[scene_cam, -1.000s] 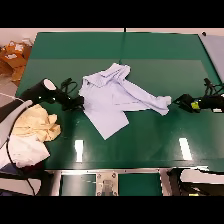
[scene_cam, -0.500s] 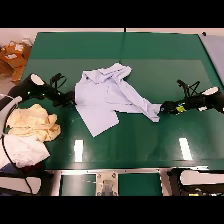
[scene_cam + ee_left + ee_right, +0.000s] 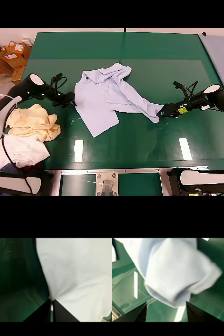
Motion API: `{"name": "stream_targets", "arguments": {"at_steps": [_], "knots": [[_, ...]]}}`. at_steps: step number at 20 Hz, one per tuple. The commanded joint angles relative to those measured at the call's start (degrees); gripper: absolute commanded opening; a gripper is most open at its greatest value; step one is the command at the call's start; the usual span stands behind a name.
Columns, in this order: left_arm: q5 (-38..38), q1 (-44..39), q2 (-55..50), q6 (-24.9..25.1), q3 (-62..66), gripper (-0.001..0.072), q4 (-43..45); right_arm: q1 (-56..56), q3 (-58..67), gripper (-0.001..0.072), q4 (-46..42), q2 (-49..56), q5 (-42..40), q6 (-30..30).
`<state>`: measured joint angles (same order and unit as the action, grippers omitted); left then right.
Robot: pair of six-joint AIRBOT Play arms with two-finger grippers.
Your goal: Fold the shirts.
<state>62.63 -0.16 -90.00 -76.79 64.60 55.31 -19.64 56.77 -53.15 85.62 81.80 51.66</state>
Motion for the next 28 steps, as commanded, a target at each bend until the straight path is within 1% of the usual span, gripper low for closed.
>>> {"name": "stream_targets", "arguments": {"at_steps": [1,3,5,6,7,8,9,10,12,15,17,18,20,23,25,28], "knots": [[0.44,0.04,0.04,0.81,0.04,0.0024,-0.11,2.86,-0.63,0.0557,0.59,0.17,-4.48,-0.11],[0.87,0.04,0.04,0.79,0.02,0.0024,-0.13,4.70,-0.61,0.0557,0.57,0.92,-9.16,0.00],[1.99,0.04,0.04,0.81,0.04,0.0024,-0.15,5.27,-0.59,0.0555,0.52,1.29,-11.85,1.22],[2.58,0.04,0.04,0.81,0.02,0.0024,-0.15,5.25,-0.55,0.0522,0.55,1.29,-11.78,1.42],[3.10,0.04,0.04,0.83,0.04,0.0024,-0.13,5.22,-0.44,0.0282,0.39,1.27,-10.29,1.38],[3.50,0.04,0.07,0.87,0.07,0.0024,-0.17,5.20,-0.42,0.0103,0.07,1.25,-8.37,1.36],[4.35,0.04,0.15,1.16,0.68,0.0023,-0.20,5.20,-0.37,0.0016,0.31,1.25,-6.56,1.42],[5.01,0.04,0.81,1.84,1.70,0.0023,-0.24,5.22,-0.02,0.0014,1.86,1.22,-4.72,1.42],[6.01,0.04,4.22,2.19,6.08,0.0022,-0.17,5.20,2.45,0.0014,8.11,0.63,-1.27,1.99],[7.93,0.04,12.04,2.14,17.33,0.0023,-0.15,5.07,11.47,0.0014,24.50,-3.37,4.07,5.42],[8.96,0.04,16.85,2.14,26.97,0.0023,-0.15,4.09,19.21,0.0014,34.27,-7.78,4.22,8.76],[8.83,0.02,19.17,2.16,31.69,0.0023,-0.17,3.15,23.32,0.0015,36.87,-10.19,3.50,11.13],[8.13,0.04,23.61,2.29,42.47,0.0023,-0.09,0.48,30.03,0.0015,38.25,-15.54,0.15,16.90],[6.25,0.04,28.50,2.29,56.28,0.0023,0.02,-5.62,34.69,0.0015,38.51,-25.24,-9.01,25.22],[2.71,0.04,32.57,2.34,58.95,0.0023,-0.02,-10.16,34.95,0.0015,39.39,-32.46,-13.35,27.34],[1.03,0.04,37.16,3.19,58.95,0.0022,0.02,-18.16,34.95,0.0015,39.39,-42.53,-19.67,27.45]]}}
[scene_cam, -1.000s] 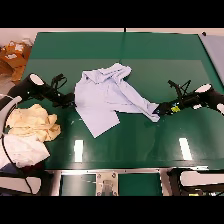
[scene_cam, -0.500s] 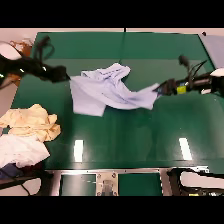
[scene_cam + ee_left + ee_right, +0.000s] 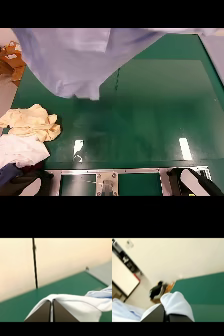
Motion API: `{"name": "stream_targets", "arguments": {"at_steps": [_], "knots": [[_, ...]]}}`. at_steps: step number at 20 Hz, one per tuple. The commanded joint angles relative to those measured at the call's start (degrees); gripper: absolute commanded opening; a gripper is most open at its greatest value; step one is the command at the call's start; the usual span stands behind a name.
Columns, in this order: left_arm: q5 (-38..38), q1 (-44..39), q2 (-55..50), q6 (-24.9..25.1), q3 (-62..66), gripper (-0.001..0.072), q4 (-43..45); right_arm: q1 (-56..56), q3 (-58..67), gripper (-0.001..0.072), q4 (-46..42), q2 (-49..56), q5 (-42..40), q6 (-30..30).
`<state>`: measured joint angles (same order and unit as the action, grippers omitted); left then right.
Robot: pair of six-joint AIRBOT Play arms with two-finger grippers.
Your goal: Fold the shirts.
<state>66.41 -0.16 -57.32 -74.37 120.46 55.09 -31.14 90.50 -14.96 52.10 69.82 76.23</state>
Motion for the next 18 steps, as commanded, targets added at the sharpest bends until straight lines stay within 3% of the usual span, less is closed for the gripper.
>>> {"name": "stream_targets", "arguments": {"at_steps": [1,5,11,15,18], "knots": [[-2.95,0.04,5.29,1.01,3.08,0.0023,0.26,-9.55,1.22,0.0015,0.81,-11.72,-9.64,2.89],[-1.55,0.04,5.22,1.03,1.70,0.0023,0.02,-12.13,1.18,0.0016,-1.25,-15.98,-9.38,3.34],[-2.23,0.04,4.68,3.54,-7.06,0.0023,0.24,-10.93,-0.57,0.0016,-11.67,-15.45,-7.32,7.43],[-5.29,0.04,3.48,4.87,-13.09,0.0023,0.09,-10.71,-11.26,0.0015,-11.41,-15.45,-7.17,7.39],[-2.97,0.02,-1.99,4.87,-13.46,0.0023,-1.64,-8.57,-20.06,0.0015,-11.06,-15.17,-7.45,5.35]]}}
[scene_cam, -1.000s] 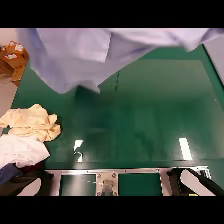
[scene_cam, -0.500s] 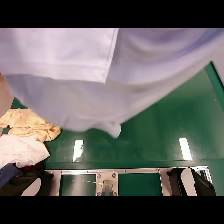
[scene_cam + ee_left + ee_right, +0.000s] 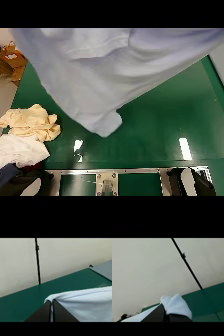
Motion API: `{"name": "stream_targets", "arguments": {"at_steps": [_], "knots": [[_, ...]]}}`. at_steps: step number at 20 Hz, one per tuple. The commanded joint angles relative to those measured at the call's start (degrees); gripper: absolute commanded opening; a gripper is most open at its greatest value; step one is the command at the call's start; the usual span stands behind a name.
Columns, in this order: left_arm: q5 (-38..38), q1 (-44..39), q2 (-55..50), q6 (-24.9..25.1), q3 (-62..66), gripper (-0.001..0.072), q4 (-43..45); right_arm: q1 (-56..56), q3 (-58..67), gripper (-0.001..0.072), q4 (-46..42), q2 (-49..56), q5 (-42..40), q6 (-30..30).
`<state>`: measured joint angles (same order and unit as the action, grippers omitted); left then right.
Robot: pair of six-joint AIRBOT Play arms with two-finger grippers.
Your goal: Fold the shirts.
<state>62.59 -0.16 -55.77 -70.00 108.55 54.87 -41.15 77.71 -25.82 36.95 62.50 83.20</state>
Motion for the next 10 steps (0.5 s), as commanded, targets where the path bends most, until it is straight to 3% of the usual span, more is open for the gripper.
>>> {"name": "stream_targets", "arguments": {"at_steps": [1,6,10], "knots": [[2.05,0.02,-5.81,0.50,-1.55,0.0024,-2.99,2.58,-9.62,0.0015,-0.20,0.42,-0.09,-1.99],[11.61,-1.70,-21.81,0.44,-1.62,0.0024,-7.08,12.24,-19.28,0.0015,-3.08,8.59,-1.79,-2.84],[22.01,-1.92,-36.92,-3.32,-2.47,0.0023,-6.88,16.96,-23.74,0.0016,-8.37,22.84,-2.75,-2.84]]}}
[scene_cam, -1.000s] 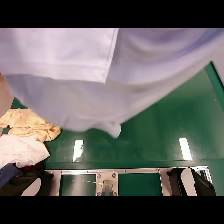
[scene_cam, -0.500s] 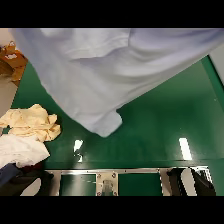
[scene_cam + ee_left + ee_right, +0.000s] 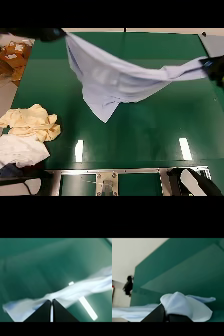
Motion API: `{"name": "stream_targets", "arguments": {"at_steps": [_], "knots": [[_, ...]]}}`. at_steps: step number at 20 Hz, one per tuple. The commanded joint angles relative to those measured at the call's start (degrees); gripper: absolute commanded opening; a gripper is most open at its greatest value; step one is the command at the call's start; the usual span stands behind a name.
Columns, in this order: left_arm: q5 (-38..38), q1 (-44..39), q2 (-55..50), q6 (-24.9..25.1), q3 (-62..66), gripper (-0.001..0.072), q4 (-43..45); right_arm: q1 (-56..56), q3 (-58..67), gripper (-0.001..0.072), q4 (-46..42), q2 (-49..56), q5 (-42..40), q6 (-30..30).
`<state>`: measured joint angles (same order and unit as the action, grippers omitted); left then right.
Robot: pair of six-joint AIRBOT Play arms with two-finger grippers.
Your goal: Fold the shirts.
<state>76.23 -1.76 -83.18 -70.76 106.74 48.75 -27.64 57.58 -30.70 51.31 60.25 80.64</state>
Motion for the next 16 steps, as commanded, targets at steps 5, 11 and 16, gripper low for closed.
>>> {"name": "stream_targets", "arguments": {"at_steps": [5,11,16], "knots": [[5.25,-1.49,-16.06,-2.34,-19.39,0.0023,0.28,4.31,-6.23,0.0016,-7.13,24.81,-0.42,-1.81],[-0.83,-1.60,-16.06,0.00,-35.54,0.0024,0.02,4.11,-5.99,0.0087,-12.04,28.89,-0.39,-2.73],[-0.98,-1.60,-16.04,0.81,-36.09,0.0024,-1.64,-0.81,2.34,0.0406,-12.02,28.70,10.29,-3.28]]}}
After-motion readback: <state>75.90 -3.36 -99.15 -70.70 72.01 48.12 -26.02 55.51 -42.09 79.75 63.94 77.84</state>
